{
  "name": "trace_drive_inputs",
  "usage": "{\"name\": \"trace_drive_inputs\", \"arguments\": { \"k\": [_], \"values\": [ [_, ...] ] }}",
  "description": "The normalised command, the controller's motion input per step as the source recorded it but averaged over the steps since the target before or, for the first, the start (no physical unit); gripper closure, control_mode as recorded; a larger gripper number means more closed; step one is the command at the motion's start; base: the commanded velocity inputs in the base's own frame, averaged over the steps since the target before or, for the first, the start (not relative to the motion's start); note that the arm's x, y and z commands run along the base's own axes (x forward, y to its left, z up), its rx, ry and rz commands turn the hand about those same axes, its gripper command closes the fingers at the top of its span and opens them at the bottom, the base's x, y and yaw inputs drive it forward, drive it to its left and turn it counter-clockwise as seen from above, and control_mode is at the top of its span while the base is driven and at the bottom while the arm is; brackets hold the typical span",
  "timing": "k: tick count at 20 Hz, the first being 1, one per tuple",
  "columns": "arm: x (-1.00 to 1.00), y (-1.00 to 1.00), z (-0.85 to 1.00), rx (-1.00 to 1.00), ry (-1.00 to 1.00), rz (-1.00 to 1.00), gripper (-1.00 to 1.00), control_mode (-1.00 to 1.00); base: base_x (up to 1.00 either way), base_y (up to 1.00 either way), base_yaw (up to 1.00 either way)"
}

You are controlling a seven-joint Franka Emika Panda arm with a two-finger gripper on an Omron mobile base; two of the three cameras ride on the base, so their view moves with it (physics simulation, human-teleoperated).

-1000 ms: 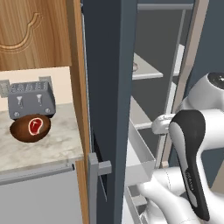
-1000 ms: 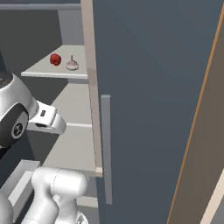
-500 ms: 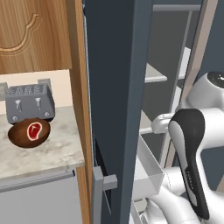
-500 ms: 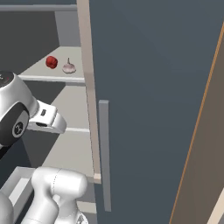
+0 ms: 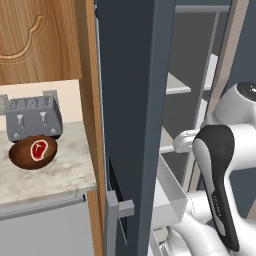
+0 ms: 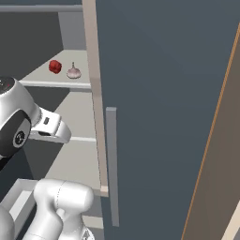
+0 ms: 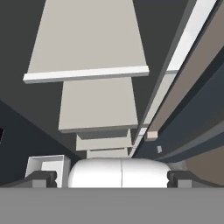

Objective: Take the steak, bell pepper, and garlic from the freezer and place them in the bowl on the counter.

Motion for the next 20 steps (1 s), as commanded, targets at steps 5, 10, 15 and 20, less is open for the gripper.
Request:
{"name": "trace_drive_inputs", "arguments": {
  "k": [5, 10, 15, 20],
  "values": [
    [0.00, 0.00, 0.00, 0.00, 0.00, 0.00, -1.00, 1.00, 0.00, 0.01, 0.00],
    [0.00, 0.00, 0.00, 0.00, 0.00, 0.00, -1.00, 1.00, 0.00, 0.00, 0.00],
    [-0.15, 0.00, 0.06, 0.00, -0.03, 0.00, -1.00, -1.00, 0.00, 0.00, 0.00],
    [-0.21, 0.00, 0.30, 0.00, -0.17, 0.00, -1.00, -1.00, 0.00, 0.00, 0.00]
  ]
}}
